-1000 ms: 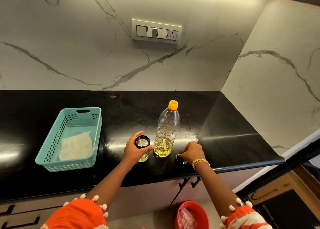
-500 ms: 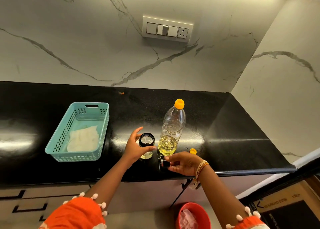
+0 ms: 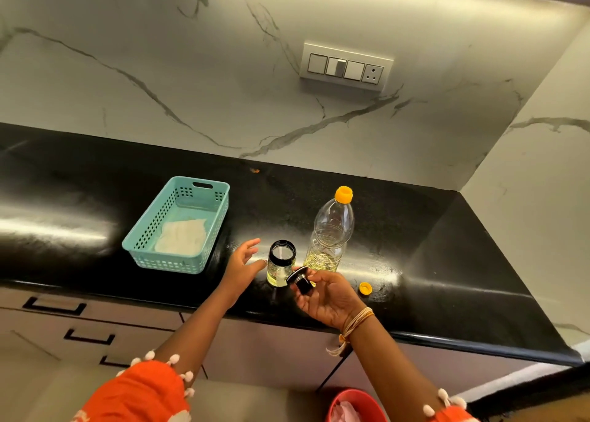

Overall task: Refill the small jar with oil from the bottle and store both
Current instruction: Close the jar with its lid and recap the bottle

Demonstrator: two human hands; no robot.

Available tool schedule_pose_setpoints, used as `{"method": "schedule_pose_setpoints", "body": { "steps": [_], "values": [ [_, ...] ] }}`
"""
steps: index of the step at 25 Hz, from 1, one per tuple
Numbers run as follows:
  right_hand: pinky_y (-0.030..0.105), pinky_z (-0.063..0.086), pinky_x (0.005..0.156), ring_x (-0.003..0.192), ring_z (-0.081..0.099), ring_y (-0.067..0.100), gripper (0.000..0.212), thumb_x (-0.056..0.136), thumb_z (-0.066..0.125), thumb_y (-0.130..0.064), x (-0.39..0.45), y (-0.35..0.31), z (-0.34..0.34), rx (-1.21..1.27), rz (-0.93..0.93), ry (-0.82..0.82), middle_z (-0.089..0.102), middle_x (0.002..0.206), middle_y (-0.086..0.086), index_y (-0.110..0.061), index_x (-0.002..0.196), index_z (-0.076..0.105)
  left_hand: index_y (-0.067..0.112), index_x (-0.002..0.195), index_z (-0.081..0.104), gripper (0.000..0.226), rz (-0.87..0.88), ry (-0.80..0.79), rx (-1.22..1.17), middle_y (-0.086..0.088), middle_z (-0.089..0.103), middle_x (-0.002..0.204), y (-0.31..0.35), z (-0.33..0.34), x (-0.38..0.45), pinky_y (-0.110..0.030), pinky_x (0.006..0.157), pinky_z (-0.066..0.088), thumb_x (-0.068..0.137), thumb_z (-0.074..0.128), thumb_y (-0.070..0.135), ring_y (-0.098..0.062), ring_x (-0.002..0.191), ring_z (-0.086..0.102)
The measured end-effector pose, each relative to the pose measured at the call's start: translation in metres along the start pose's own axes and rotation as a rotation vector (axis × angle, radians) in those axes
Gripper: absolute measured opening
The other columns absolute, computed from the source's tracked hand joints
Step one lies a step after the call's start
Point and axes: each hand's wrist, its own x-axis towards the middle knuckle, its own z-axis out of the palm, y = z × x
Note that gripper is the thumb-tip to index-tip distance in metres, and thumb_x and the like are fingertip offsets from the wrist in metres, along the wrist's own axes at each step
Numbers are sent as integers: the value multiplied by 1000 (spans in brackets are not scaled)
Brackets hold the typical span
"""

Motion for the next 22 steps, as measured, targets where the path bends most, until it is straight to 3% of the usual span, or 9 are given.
{"method": "schedule_pose_setpoints", "body": {
  "steps": [4,6,8,11,13,15,18,22],
  "values": [
    [29,53,62,80,58,24,38,71,56,-2,-5,3,17,5,-116,-66,55,100,22,-2,108,52,22,121,57,44,10,-11,38,-16,53,132,-2,-2,-1,-29,96,39,85,60,-4,-23,129,47],
    [28,54,61,76,61,23,22,77,56,-1,-7,4,29,-89,-202,-91,61,93,20,-2,98,58,20,120,58,45,27,-56,72,-16,55,133,-1,-1,1,-28,99,39,83,60,-6,-24,131,47],
    [29,55,60,73,65,23,9,87,52,2,-2,5,39,-321,-391,-29,64,88,17,-5,88,57,16,123,57,47,51,-112,102,-16,55,134,0,-1,4,-28,102,38,82,65,-4,-24,133,45],
    [34,58,69,78,68,21,9,83,66,-3,15,11,40,-825,-851,243,67,88,11,-10,83,60,18,123,57,53,92,-147,132,-12,58,132,-2,-3,9,-35,111,37,77,77,3,-23,131,48],
    [24,57,73,82,67,11,13,78,73,-8,24,15,35,-1155,-1124,366,65,94,3,-14,87,67,21,121,57,55,115,-145,126,-9,59,130,-1,-4,10,-37,112,37,73,81,5,-21,127,51],
    [17,53,78,90,64,10,15,78,74,-9,30,19,33,-1400,-1290,426,65,102,2,-14,92,71,21,117,56,53,127,-155,104,-3,61,121,4,-6,11,-31,108,39,73,81,4,-14,118,54],
    [19,50,80,97,65,18,18,80,71,-8,39,22,35,-1587,-1340,560,68,107,6,-11,98,73,24,110,57,46,133,-187,88,7,63,106,11,-9,15,-25,100,44,75,78,2,-10,107,58],
    [30,57,76,96,67,26,22,76,71,-2,46,23,39,-1685,-1289,651,69,106,11,-8,97,72,18,114,63,43,136,-230,109,-3,68,109,11,-14,21,-30,97,51,76,79,6,-17,106,63]
  ]
}}
